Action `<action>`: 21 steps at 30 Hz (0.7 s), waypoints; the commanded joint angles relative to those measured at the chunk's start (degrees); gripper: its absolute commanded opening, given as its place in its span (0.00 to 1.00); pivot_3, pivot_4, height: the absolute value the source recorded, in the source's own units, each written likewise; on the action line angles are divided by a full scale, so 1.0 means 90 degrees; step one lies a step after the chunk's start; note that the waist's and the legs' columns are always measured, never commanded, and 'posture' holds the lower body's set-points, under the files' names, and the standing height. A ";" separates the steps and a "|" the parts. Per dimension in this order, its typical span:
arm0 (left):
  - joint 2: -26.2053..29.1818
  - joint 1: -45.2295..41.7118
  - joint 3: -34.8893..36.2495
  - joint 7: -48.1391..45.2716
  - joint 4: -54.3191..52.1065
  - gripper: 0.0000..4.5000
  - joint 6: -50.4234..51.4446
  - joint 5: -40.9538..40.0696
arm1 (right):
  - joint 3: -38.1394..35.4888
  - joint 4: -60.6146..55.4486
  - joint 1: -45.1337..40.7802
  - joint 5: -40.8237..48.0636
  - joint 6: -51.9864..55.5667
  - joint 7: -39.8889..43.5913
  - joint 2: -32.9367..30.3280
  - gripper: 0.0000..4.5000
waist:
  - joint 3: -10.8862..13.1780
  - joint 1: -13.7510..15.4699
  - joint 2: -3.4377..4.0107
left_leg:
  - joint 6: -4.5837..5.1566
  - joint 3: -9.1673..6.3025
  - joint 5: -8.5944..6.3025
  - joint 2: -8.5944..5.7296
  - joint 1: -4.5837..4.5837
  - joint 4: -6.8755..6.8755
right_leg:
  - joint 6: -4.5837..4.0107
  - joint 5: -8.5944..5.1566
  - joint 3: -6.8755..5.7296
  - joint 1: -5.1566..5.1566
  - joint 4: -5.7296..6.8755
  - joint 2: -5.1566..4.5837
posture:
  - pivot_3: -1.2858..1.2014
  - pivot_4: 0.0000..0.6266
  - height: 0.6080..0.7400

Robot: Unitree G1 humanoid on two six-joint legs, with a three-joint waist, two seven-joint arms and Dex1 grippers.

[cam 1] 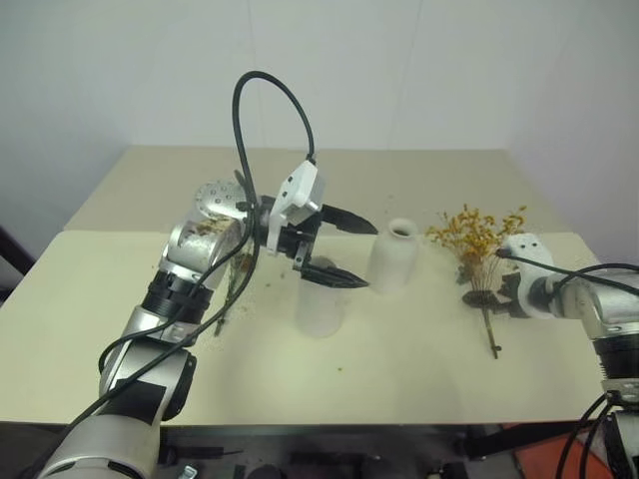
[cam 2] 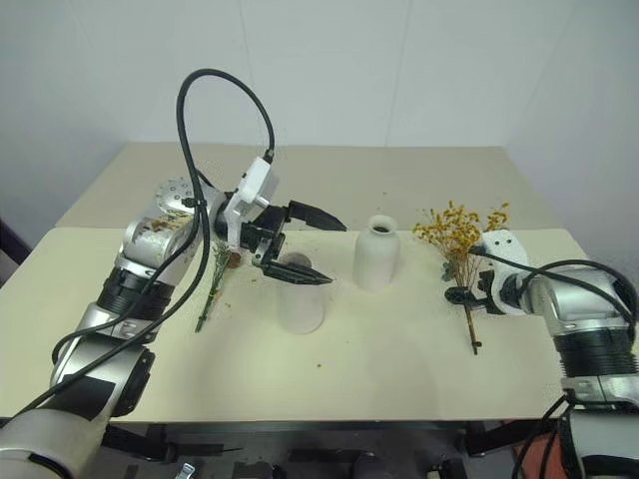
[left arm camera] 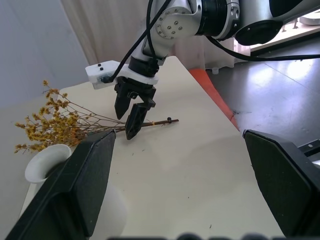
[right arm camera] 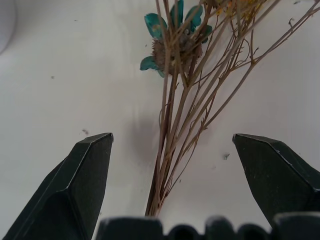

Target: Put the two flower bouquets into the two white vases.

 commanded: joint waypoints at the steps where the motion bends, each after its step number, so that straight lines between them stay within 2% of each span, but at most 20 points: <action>1: 0.0063 -0.0031 0.0247 0.0128 -0.0299 0.99 0.0073 -0.0088 | 0.0034 0.0517 -0.0499 -0.0284 -0.0480 0.0149 0.0049 1.00 | 0.0000 -0.0001 0.0001 | 0.0000 0.0000 0.0000 0.0000 0.0000 0.0000 | 0.0000 0.0000 0.0001 0.0000 0.0001 0.0000 | 0.52 0.24 1.00; 2: 0.0088 -0.0008 0.0270 0.0152 -0.0340 0.99 0.0102 -0.0105 | 0.0073 0.0699 -0.0603 -0.0352 -0.0562 0.0178 0.0087 1.00 | 0.0000 0.0001 0.0001 | 0.0000 -0.0001 0.0000 0.0000 0.0001 0.0000 | 0.0000 0.0000 0.0000 0.0000 0.0002 0.0000 | 0.52 0.24 1.00; 3: 0.0112 0.0020 0.0284 0.0176 -0.0386 1.00 0.0120 -0.0109 | 0.0111 0.0852 -0.0684 -0.0418 -0.0629 0.0207 0.0110 0.92 | 0.0000 0.0002 0.0001 | 0.0000 -0.0001 0.0000 0.0000 0.0000 0.0000 | 0.0000 0.0000 0.0000 0.0000 0.0001 0.0000 | 0.52 0.24 1.00; 4: 0.0133 0.0038 0.0294 0.0199 -0.0429 1.00 0.0142 -0.0107 | 0.0135 0.0982 -0.0752 -0.0474 -0.0684 0.0247 0.0125 0.88 | 0.0000 0.0008 0.0001 | 0.0000 0.0000 0.0000 0.0000 0.0000 0.0000 | 0.0000 0.0000 0.0000 0.0000 0.0001 0.0000 | 0.52 0.24 1.00; 8: 0.0231 0.0188 0.0413 0.0307 -0.0649 1.00 0.0284 -0.0181 | 0.0237 0.1356 -0.0953 -0.0645 -0.0733 0.0476 0.0153 0.60 | 0.0000 0.0011 0.0002 | 0.0000 -0.0002 0.0000 0.0000 -0.0003 0.0000 | 0.0000 0.0000 -0.0002 -0.0001 0.0001 -0.0001 | 0.52 0.24 1.00; 15: 0.0336 0.0263 0.0517 0.0353 -0.0675 1.00 0.0294 -0.0162 | 0.0314 0.1727 -0.1165 -0.0871 -0.0782 0.0624 0.0226 0.04 | 0.0000 0.0009 0.0003 | 0.0000 -0.0002 0.0000 -0.0001 0.0000 0.0002 | 0.0000 0.0000 -0.0001 0.0000 0.0004 -0.0001 | 0.52 0.24 1.00; 16: 0.0339 0.0257 0.0522 0.0356 -0.0663 1.00 0.0287 -0.0157 | 0.0315 0.1736 -0.1171 -0.0887 -0.0780 0.0634 0.0231 0.01 | 0.0000 0.0009 0.0003 | 0.0000 -0.0002 0.0000 0.0000 -0.0001 0.0002 | 0.0000 0.0000 -0.0002 0.0000 0.0004 -0.0001 | 0.52 0.24 1.00; 21: 0.0408 0.0248 0.0558 0.0358 -0.0646 1.00 0.0299 -0.0154 | 0.0062 0.1173 -0.0989 -0.0884 -0.0515 0.0497 0.0178 0.01 | 0.0001 0.0007 0.0003 | 0.0000 -0.0002 0.0000 -0.0001 -0.0001 0.0002 | 0.0000 0.0000 -0.0002 -0.0001 0.0005 -0.0001 | 0.52 0.24 1.00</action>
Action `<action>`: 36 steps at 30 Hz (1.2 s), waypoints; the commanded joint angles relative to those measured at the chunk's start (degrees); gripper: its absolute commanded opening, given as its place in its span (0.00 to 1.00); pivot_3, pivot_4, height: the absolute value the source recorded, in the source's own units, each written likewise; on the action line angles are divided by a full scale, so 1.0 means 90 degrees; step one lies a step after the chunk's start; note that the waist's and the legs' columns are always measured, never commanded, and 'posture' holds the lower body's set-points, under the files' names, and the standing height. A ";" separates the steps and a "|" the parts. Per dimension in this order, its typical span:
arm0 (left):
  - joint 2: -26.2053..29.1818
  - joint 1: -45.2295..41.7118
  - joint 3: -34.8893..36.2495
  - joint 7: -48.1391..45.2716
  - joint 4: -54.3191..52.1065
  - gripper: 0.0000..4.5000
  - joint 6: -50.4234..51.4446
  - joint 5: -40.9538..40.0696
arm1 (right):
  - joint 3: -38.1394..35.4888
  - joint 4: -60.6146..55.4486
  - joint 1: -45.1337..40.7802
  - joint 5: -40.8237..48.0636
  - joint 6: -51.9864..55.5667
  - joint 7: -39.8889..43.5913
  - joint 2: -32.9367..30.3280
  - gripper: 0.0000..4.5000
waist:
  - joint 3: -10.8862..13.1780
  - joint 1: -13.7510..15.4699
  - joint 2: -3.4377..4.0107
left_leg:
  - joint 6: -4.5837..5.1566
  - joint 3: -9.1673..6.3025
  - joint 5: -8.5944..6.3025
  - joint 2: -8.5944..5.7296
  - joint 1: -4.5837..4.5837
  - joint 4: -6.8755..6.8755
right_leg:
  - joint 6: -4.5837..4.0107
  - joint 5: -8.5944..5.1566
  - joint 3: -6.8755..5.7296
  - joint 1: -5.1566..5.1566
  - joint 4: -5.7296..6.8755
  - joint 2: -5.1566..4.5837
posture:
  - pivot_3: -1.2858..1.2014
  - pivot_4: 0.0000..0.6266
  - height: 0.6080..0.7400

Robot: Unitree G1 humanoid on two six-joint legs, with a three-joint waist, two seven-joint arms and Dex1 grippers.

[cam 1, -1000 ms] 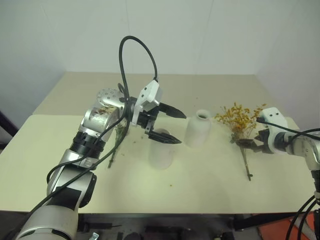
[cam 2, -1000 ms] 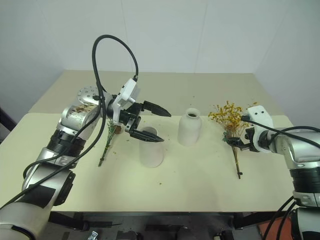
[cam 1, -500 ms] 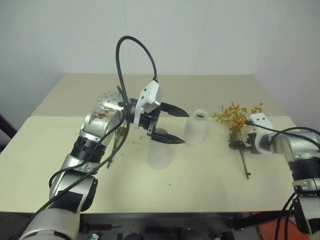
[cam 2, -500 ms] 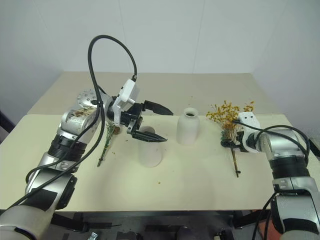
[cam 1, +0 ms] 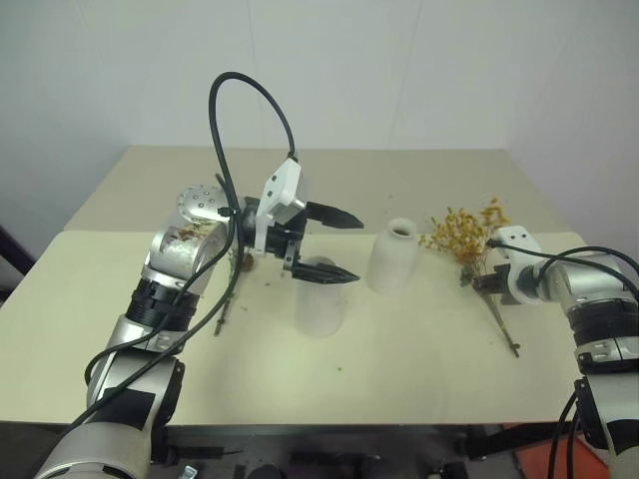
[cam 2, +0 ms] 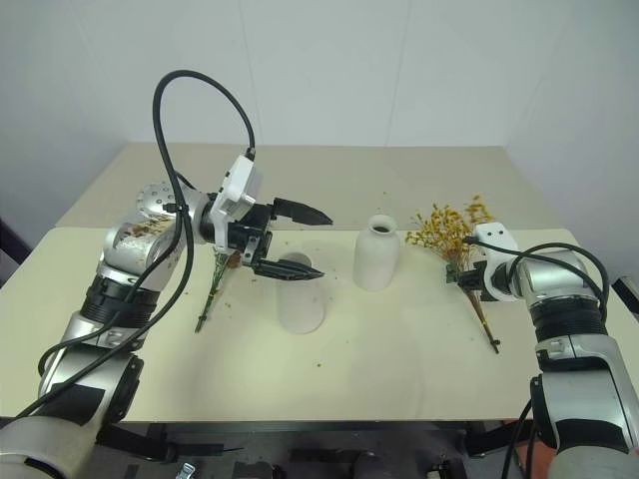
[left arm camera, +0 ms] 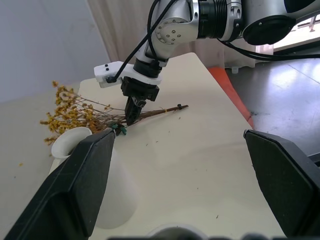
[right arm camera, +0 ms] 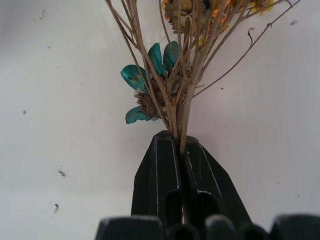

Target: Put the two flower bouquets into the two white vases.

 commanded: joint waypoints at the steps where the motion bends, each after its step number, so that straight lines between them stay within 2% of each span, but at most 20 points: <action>1: 0.0130 -0.0066 0.0269 0.0034 -0.0150 1.00 -0.0002 -0.0127 | -0.0489 -0.0785 0.0051 0.0027 0.0300 -0.0269 -0.0135 0.01 | 0.0001 -0.0004 0.0001 | 0.0000 0.0000 0.0000 0.0000 0.0000 0.0000 | 0.0000 0.0000 0.0001 -0.0001 0.0001 0.0000 | 0.52 0.24 1.00; 3: 0.0163 -0.0076 0.0306 0.0047 -0.0159 1.00 0.0017 -0.0132 | -0.0741 -0.1156 0.0170 0.0068 0.0462 -0.0467 -0.0146 0.01 | 0.0003 -0.0003 0.0006 | 0.0000 -0.0001 0.0000 0.0000 -0.0001 0.0000 | 0.0000 0.0000 0.0001 -0.0003 0.0002 0.0000 | 0.52 0.24 1.00; 5: 0.0223 -0.0059 0.0361 0.0062 -0.0203 1.00 0.0067 -0.0149 | -0.1363 -0.1710 0.0283 0.0129 0.0686 -0.0935 -0.0020 0.01 | 0.0004 0.0008 0.0007 | 0.0000 -0.0002 0.0000 0.0000 -0.0002 0.0000 | 0.0000 0.0000 0.0000 -0.0002 0.0002 0.0000 | 0.52 0.24 1.00; 9: 0.0460 0.0082 0.0461 0.0130 -0.0327 1.00 0.0265 -0.0166 | -0.2505 -0.3899 0.0790 0.0132 0.0804 -0.1836 0.0363 0.01 | 0.0003 0.0003 0.0009 | 0.0000 -0.0007 0.0000 0.0001 -0.0007 -0.0002 | 0.0000 0.0000 -0.0003 -0.0006 0.0015 0.0000 | 0.52 0.24 1.00; 12: 0.0643 0.0223 0.0520 0.0112 -0.0437 1.00 0.0418 -0.0234 | -0.3297 -0.5117 0.1175 0.0371 -0.0370 -0.2300 0.1179 0.01 | 0.0002 -0.0008 0.0010 | 0.0000 -0.0007 0.0000 0.0003 -0.0003 -0.0001 | 0.0000 0.0000 0.0000 -0.0006 0.0034 0.0003 | 0.52 0.24 1.00; 15: 0.0802 0.0316 0.0555 0.0136 -0.0554 1.00 0.0529 -0.0266 | -0.3394 -0.5897 0.1307 0.0361 -0.0997 -0.2800 0.1857 0.01 | 0.0002 -0.0012 0.0012 | 0.0000 -0.0007 0.0000 0.0002 0.0000 0.0000 | 0.0001 -0.0001 -0.0001 -0.0005 0.0027 0.0002 | 0.52 0.24 1.00; 17: 0.0874 0.0365 0.0605 0.0145 -0.0627 1.00 0.0611 -0.0340 | -0.3155 -0.6244 0.1686 0.0271 -0.2004 -0.2581 0.2012 0.01 | 0.0003 0.0005 0.0012 | 0.0000 -0.0007 0.0000 0.0001 0.0000 0.0002 | 0.0001 -0.0001 -0.0001 -0.0007 0.0028 0.0002 | 0.52 0.24 1.00; 21: 0.0932 0.0425 0.0657 0.0215 -0.0746 1.00 0.0780 -0.0452 | -0.3516 -0.6363 0.1629 0.0900 -0.3154 -0.3126 0.3302 0.01 | 0.0002 0.0001 0.0013 | -0.0001 -0.0010 0.0000 0.0004 0.0001 0.0002 | 0.0000 0.0000 -0.0006 0.0000 0.0027 0.0005 | 0.52 0.24 1.00; 24: 0.0935 0.0457 0.0677 0.0276 -0.0769 1.00 0.0856 -0.0511 | -0.3415 -0.6308 0.1509 0.1145 -0.3826 -0.3112 0.3755 0.01 | 0.0003 -0.0006 0.0016 | -0.0001 -0.0007 0.0000 0.0002 0.0003 0.0003 | -0.0001 0.0000 -0.0001 -0.0006 0.0040 0.0002 | 0.52 0.24 1.00; 36: 0.0880 0.0768 0.0720 0.0641 -0.0881 1.00 0.0981 -0.0597 | -0.2526 -0.4546 0.0957 0.1130 -0.5718 -0.2738 0.4252 0.01 | 0.0002 -0.0039 0.0019 | -0.0001 -0.0007 0.0000 0.0004 0.0014 0.0002 | -0.0007 -0.0002 -0.0001 -0.0004 0.0041 0.0004 | 0.52 0.24 1.00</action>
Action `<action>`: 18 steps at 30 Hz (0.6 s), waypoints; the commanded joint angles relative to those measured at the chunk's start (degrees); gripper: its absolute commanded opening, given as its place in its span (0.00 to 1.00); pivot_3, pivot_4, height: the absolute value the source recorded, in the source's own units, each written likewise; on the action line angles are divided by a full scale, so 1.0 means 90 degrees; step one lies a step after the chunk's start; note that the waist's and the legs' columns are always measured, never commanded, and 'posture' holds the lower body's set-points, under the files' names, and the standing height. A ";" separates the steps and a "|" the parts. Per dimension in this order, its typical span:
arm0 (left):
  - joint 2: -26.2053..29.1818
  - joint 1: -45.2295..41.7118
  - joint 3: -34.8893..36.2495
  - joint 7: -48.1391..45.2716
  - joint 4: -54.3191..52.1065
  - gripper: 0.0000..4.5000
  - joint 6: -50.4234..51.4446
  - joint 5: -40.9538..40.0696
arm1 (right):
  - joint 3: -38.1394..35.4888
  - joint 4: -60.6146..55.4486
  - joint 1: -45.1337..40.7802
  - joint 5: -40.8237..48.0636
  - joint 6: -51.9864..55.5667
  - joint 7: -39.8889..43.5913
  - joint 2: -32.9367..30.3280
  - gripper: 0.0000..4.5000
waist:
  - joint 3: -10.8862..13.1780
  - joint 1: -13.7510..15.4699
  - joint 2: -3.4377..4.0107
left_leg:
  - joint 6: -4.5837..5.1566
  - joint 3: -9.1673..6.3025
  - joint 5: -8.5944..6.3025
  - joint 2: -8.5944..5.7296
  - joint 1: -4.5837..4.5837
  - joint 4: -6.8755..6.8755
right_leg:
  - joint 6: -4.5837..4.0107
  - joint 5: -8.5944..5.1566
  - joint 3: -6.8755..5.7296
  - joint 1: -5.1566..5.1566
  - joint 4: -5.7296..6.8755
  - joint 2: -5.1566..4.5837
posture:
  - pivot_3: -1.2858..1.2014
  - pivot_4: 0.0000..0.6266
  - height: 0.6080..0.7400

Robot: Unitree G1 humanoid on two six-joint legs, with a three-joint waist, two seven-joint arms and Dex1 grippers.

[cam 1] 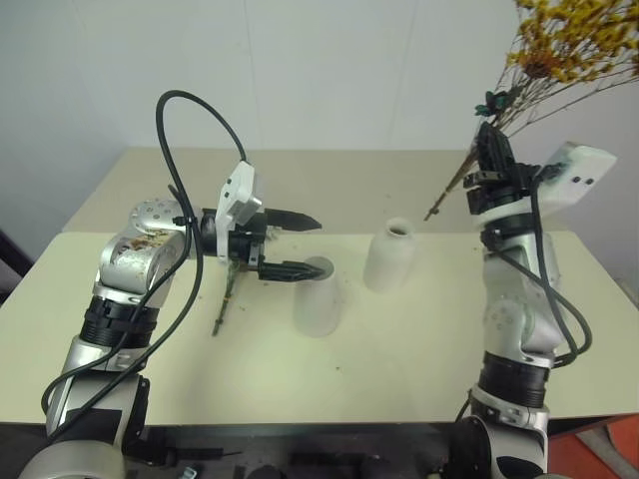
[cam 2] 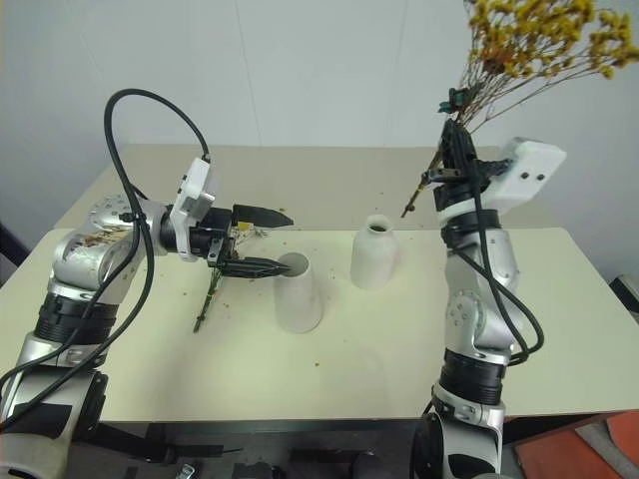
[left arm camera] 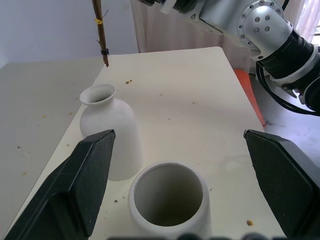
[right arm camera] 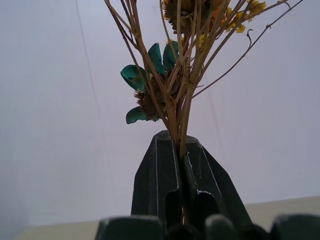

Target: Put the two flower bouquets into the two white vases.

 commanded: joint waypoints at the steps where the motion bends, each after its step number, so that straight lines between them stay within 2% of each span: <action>1: -0.0002 0.0029 0.0166 0.0147 -0.0276 1.00 0.0036 -0.0109 | 0.0296 0.0413 -0.0204 -0.0090 -0.0621 0.0181 0.0010 0.01 | 0.0000 -0.0014 0.0000 | 0.0000 0.0000 0.0000 0.0000 0.0000 0.0000 | 0.0000 0.0000 0.0000 0.0000 0.0001 0.0000 | 0.52 0.24 1.00; 8: -0.0027 0.0069 0.0169 0.0270 -0.0491 1.00 0.0065 -0.0126 | 0.0515 0.1020 -0.0343 -0.0062 -0.0948 0.0317 -0.0090 0.01 | 0.0000 -0.0039 0.0000 | 0.0000 -0.0004 0.0000 0.0000 -0.0006 -0.0002 | -0.0001 0.0000 -0.0003 0.0000 0.0003 -0.0001 | 0.52 0.24 1.00; 18: 0.0064 0.0250 0.0255 0.0394 -0.0687 1.00 0.0099 -0.0182 | 0.1007 0.1131 0.0174 -0.0299 -0.1252 0.0551 -0.0071 0.01 | 0.0000 -0.0105 0.0001 | 0.0000 -0.0005 0.0000 0.0001 -0.0003 -0.0004 | -0.0001 0.0001 -0.0003 0.0000 0.0002 0.0000 | 0.52 0.24 1.00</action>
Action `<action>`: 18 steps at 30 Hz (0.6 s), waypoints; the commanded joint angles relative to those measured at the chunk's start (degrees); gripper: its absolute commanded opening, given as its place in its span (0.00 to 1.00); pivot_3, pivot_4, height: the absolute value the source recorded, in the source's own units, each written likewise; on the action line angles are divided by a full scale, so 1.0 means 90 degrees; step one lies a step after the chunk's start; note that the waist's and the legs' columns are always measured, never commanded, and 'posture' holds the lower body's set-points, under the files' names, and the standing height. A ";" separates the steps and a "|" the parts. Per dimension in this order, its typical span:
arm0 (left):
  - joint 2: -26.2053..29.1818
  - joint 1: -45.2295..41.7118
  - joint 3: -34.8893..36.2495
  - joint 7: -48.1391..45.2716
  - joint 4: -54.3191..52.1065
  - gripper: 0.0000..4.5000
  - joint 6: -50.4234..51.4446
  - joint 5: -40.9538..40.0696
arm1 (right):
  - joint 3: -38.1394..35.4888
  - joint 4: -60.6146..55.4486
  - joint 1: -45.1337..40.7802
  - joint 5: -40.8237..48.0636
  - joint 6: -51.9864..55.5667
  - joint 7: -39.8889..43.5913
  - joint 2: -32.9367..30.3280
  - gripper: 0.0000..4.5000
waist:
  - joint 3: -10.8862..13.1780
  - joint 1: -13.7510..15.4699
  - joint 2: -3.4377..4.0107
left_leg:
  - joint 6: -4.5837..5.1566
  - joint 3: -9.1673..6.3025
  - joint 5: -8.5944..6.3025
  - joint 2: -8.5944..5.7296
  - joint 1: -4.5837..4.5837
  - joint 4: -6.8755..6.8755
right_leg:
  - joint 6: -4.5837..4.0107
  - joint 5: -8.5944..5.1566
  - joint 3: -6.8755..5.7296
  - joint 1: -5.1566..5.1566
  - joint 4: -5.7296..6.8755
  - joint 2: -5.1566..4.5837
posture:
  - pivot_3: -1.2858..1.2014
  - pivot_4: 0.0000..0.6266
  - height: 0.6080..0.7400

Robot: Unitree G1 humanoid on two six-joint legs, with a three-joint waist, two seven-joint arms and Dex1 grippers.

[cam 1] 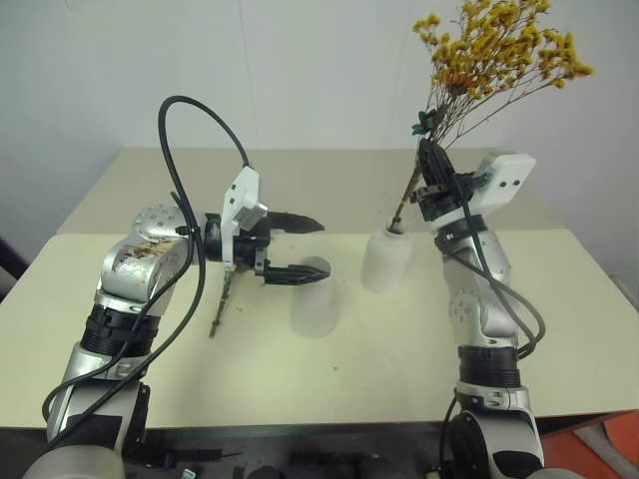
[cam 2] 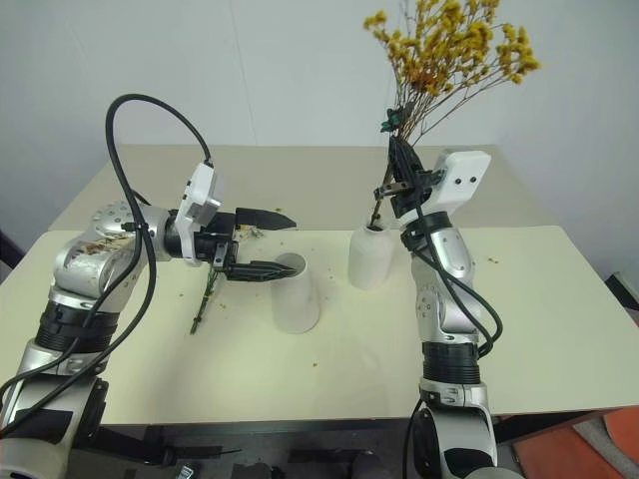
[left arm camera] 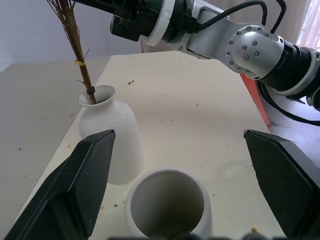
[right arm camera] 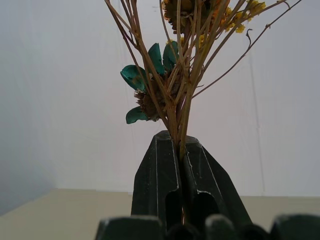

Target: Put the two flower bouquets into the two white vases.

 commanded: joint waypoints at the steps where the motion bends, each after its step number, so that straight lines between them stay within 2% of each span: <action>1: 0.0098 -0.0014 0.0239 0.0052 -0.0236 1.00 -0.0011 -0.0127 | 0.0171 -0.0126 0.0241 -0.0046 -0.0293 0.0118 0.0061 0.01 | 0.0000 -0.0001 0.0000 | 0.0000 0.0000 0.0000 0.0000 0.0000 0.0000 | 0.0000 0.0000 0.0000 0.0000 0.0000 0.0000 | 0.52 0.24 1.00; 16: 0.0116 0.0017 0.0188 0.0033 -0.0358 1.00 -0.0002 -0.0244 | 0.0560 0.0427 0.0626 -0.0912 -0.1257 -0.0073 0.0060 0.01 | 0.0000 -0.0011 0.0000 | 0.0000 0.0001 0.0000 -0.0001 0.0001 0.0000 | 0.0000 0.0000 0.0002 0.0000 -0.0002 0.0000 | 0.52 0.24 1.00; 18: 0.0127 0.0018 0.0205 0.0050 -0.0337 1.00 -0.0038 -0.0219 | 0.0574 0.0456 0.0650 -0.0987 -0.1287 -0.0117 0.0036 0.13 | 0.0000 -0.0011 0.0000 | 0.0000 0.0001 0.0000 -0.0001 0.0001 0.0000 | 0.0000 0.0000 0.0002 0.0000 -0.0002 0.0000 | 0.52 0.24 1.00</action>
